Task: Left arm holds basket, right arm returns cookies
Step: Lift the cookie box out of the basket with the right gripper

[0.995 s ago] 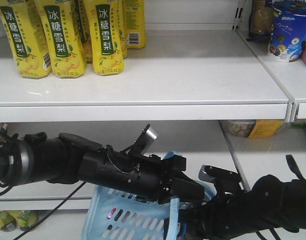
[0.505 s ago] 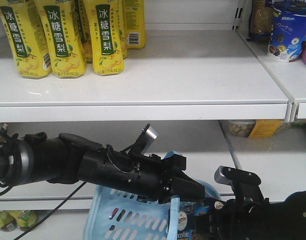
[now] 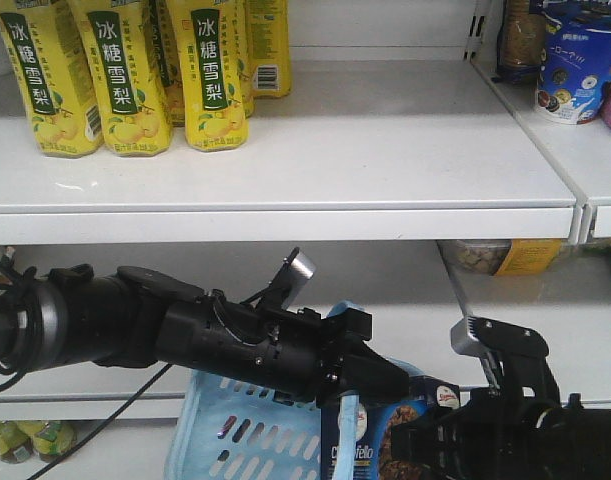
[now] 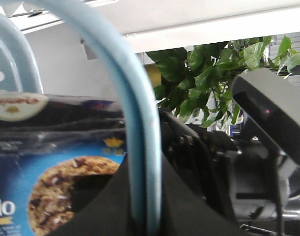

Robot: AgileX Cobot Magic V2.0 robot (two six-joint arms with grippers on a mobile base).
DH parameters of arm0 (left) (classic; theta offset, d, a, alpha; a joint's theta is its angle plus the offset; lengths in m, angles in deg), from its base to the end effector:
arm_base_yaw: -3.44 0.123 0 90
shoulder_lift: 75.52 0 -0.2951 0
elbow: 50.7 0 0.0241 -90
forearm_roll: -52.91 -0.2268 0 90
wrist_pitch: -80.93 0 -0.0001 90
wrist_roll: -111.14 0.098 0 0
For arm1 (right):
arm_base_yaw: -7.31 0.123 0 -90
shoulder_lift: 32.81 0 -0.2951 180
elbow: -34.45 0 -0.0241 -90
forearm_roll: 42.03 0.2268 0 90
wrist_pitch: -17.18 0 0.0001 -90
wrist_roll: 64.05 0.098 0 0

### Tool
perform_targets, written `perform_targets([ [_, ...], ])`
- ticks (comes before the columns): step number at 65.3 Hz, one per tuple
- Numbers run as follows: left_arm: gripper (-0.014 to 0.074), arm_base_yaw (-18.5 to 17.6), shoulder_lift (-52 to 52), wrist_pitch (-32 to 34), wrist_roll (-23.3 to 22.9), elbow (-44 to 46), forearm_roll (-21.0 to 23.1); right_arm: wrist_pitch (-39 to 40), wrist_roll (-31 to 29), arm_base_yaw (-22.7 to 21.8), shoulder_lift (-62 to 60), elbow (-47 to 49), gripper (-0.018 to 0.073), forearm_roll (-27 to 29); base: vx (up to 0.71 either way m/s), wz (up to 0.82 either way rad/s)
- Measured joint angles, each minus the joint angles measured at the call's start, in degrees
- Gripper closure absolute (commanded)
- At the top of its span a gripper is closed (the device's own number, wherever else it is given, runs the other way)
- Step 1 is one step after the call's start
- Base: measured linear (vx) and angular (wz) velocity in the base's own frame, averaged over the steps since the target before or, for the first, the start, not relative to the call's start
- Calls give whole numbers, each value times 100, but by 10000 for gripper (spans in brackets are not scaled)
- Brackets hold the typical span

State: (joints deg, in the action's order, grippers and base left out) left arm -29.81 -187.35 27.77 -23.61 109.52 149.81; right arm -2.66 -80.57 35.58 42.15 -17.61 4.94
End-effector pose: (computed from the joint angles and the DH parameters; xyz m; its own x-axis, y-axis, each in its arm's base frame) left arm 0.2462 -0.2546 0.2324 -0.9922 0.0474 -0.1151 0.1242 0.3229 -0.9382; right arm 0.1460 0.1062 0.2170 -0.8857 0.0519 -0.4614 -0.1955 0.8597 0.4719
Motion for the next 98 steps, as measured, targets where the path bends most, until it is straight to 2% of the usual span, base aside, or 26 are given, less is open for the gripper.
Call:
perform_targets([
  [12,603,0,0,0,0,0,0,-192,13,0,-417,-3,329,-139,0,0],
  [22,603,0,0,0,0,0,0,-261,342,0,-692,-3,328,-619,0,0],
  [42,603,0,0,0,0,0,0,-527,1961,0,-1407,-29,320,-2428,0,0],
  [55,603,0,0,0,0,0,0,-834,2928,0,-2227,-34,318,-3416,0,0],
  [64,603,0,0,0,0,0,0,-1056,3347,0,-2882,-34,316,-3916,0,0],
  [86,603,0,0,0,0,0,0,-1524,3514,0,-4498,-22,314,-4493,0,0],
  [98,603,0,0,0,0,0,0,-1508,3519,0,-4940,405,314,-4984,0,0],
])
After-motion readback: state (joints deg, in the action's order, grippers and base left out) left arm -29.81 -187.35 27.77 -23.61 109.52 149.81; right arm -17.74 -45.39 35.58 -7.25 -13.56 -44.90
